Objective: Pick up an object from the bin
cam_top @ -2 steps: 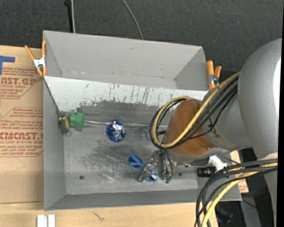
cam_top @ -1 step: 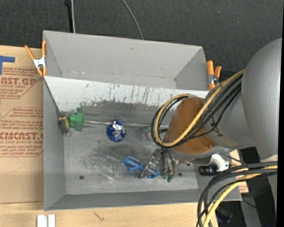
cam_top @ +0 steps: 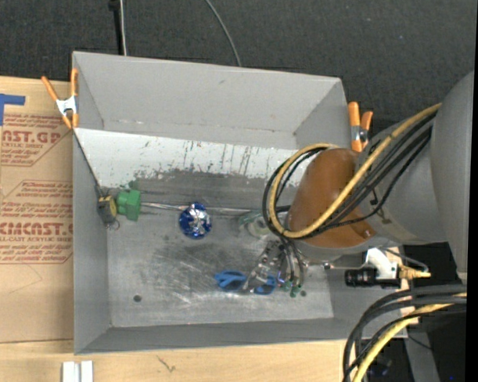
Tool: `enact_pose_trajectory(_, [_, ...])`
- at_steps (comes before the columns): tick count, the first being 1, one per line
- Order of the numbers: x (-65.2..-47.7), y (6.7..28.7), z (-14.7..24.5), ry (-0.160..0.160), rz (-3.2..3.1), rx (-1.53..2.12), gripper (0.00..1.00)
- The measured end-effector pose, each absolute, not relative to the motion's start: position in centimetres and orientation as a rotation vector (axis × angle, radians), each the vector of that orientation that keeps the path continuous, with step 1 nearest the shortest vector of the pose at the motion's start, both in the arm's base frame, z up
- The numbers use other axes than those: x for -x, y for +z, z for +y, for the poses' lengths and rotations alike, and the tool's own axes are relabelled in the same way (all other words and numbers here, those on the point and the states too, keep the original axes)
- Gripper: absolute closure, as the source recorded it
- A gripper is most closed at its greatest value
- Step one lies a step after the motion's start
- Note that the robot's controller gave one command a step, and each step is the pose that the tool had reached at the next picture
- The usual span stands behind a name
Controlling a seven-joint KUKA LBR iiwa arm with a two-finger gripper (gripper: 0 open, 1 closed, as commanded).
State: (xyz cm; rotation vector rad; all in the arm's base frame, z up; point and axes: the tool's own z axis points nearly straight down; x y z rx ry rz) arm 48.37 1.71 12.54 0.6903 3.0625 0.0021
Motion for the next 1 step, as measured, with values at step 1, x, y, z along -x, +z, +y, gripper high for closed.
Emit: enact_pose_trajectory(1, [-48.49, 17.8, 1.74, 0.003, 3.061, -0.688, 1.0])
